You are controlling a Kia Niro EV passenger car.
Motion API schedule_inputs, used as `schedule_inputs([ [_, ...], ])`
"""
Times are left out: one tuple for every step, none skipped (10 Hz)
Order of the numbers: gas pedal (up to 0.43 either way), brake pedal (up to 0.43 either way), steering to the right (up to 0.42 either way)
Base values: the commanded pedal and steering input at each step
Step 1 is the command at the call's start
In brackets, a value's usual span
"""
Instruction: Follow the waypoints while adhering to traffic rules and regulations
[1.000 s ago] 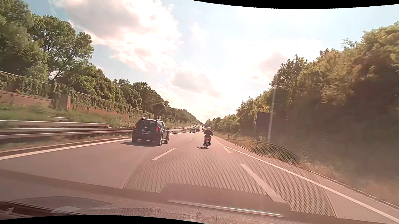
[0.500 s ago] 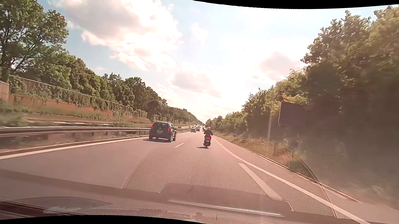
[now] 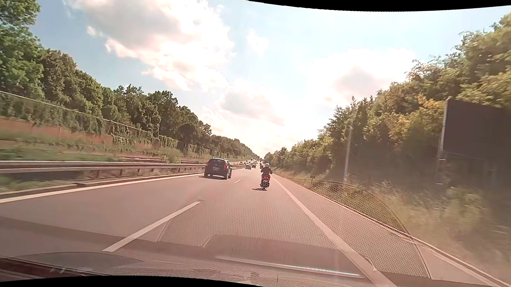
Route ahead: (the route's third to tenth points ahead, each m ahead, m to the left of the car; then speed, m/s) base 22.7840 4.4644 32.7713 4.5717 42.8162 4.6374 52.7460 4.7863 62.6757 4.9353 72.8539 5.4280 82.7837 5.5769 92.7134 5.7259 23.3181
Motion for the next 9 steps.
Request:
schedule_inputs([
  [0.268, 0.012, 0.0],
  [0.268, 0.012, -0.001],
  [0.268, 0.012, -0.001],
  [0.268, 0.012, -0.002],
  [0.268, 0.012, -0.004],
  [0.268, 0.012, -0.005],
  [0.268, 0.012, -0.005],
  [0.268, 0.012, -0.003],
  [0.268, 0.012, -0.002],
])
